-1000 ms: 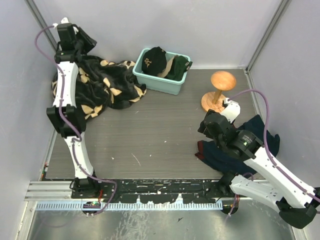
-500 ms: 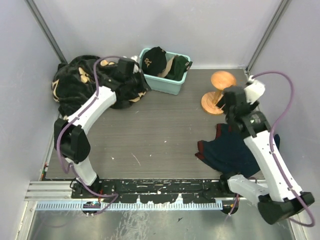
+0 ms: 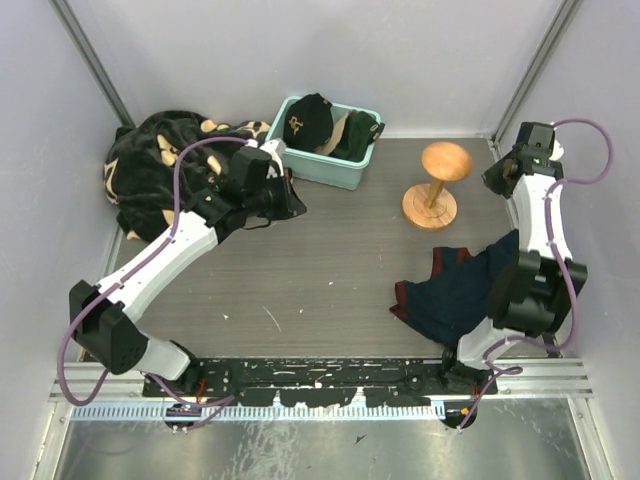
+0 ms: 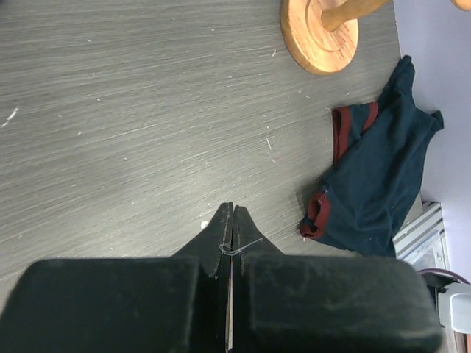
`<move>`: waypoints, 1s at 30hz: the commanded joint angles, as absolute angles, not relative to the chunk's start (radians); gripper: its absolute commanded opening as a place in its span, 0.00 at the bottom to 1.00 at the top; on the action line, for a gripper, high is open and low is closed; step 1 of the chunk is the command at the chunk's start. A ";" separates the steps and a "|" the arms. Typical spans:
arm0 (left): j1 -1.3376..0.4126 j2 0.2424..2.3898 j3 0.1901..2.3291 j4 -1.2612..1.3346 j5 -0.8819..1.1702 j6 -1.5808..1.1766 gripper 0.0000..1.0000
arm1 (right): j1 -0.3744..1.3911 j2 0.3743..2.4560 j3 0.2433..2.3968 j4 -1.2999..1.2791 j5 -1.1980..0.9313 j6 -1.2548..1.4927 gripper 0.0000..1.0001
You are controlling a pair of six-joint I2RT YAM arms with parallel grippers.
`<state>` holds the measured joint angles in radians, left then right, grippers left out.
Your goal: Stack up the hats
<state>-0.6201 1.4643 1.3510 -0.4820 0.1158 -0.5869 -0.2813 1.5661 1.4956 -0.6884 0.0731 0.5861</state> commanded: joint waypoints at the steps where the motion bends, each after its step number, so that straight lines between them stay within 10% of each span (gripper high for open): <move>1: -0.616 1.378 1.343 -0.533 0.032 -0.549 0.02 | -0.305 1.690 1.531 -0.585 -0.130 0.597 0.01; 30: -0.556 1.177 1.321 -0.716 -0.160 -0.513 0.03 | -0.316 2.111 1.576 -0.097 -0.336 0.638 0.01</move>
